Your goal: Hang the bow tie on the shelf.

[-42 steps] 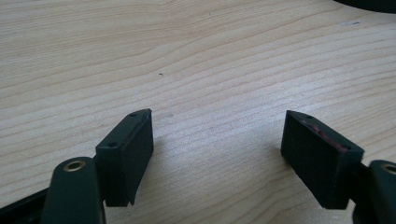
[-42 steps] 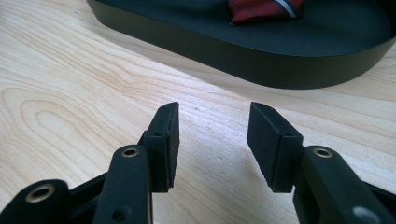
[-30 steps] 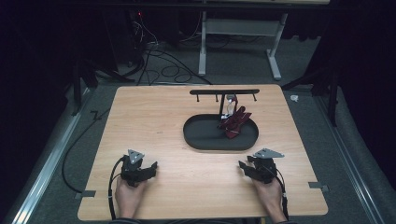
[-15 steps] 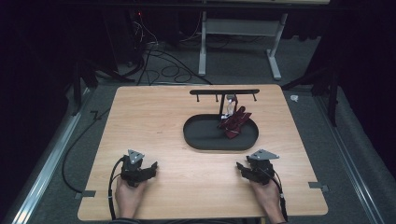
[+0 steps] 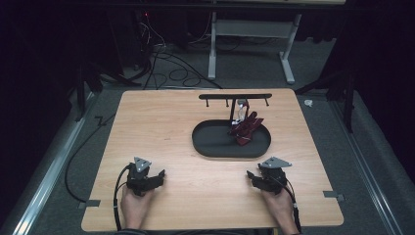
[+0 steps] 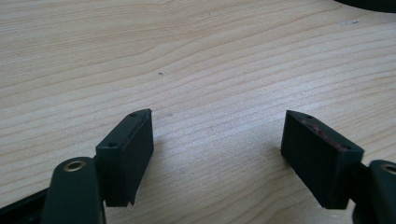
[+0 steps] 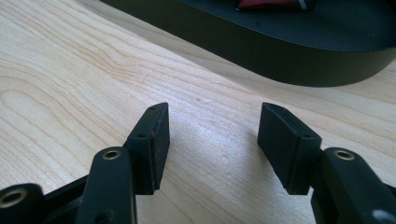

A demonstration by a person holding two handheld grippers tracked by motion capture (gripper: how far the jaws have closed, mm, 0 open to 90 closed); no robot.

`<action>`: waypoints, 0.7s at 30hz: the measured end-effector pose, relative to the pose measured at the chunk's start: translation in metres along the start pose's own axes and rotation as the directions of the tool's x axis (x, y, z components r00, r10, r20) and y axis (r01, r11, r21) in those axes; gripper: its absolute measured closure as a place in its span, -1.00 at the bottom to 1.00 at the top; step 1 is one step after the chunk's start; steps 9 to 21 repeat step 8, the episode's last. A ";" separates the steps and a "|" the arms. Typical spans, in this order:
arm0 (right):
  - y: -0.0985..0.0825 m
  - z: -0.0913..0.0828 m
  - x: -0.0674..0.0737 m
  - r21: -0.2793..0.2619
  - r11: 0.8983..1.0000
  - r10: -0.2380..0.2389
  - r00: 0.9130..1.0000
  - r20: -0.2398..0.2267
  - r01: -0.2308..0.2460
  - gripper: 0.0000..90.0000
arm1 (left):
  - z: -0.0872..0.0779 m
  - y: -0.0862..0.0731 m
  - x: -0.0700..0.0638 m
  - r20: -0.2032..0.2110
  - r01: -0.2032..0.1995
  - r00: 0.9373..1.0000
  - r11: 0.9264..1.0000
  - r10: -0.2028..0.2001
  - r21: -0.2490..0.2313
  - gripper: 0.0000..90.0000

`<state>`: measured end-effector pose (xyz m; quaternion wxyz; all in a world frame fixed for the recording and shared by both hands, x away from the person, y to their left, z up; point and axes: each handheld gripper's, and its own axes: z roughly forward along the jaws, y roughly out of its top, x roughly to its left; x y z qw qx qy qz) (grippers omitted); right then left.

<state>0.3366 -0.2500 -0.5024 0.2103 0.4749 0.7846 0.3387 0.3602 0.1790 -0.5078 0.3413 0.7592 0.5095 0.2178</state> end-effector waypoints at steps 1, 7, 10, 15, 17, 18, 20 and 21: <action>0.000 0.000 0.000 -0.001 1.000 -0.002 1.000 0.000 0.002 0.00 | 0.000 0.000 0.000 0.000 0.000 1.000 1.000 0.000 0.000 -0.43; 0.000 0.000 0.000 0.000 1.000 -0.001 1.000 0.000 0.001 0.00 | 0.000 0.000 0.000 0.000 0.000 1.000 1.000 0.000 0.000 -0.43; 0.000 0.000 0.000 0.000 1.000 0.000 1.000 0.000 0.000 0.00 | 0.000 0.000 0.000 0.000 0.000 1.000 1.000 0.000 0.000 -0.43; 0.000 0.000 0.000 0.000 1.000 0.000 1.000 0.000 0.000 0.00 | 0.000 0.000 0.000 0.000 0.000 1.000 1.000 0.000 0.000 -0.43; 0.000 0.000 0.000 0.000 1.000 0.000 1.000 0.000 0.000 0.00 | 0.000 0.000 0.000 0.000 0.000 1.000 1.000 0.000 0.000 -0.43; 0.000 0.000 0.000 0.000 1.000 0.000 1.000 0.000 0.000 0.00 | 0.000 0.000 0.000 0.000 0.000 1.000 1.000 0.000 0.000 -0.43; 0.000 0.000 0.000 0.000 1.000 0.000 1.000 0.000 0.000 0.00 | 0.000 0.000 0.000 0.000 0.000 1.000 1.000 0.000 0.000 -0.43; 0.000 0.000 0.000 0.000 1.000 0.000 1.000 0.000 0.000 0.00 | 0.000 0.000 0.000 0.000 0.000 1.000 1.000 0.000 0.000 -0.43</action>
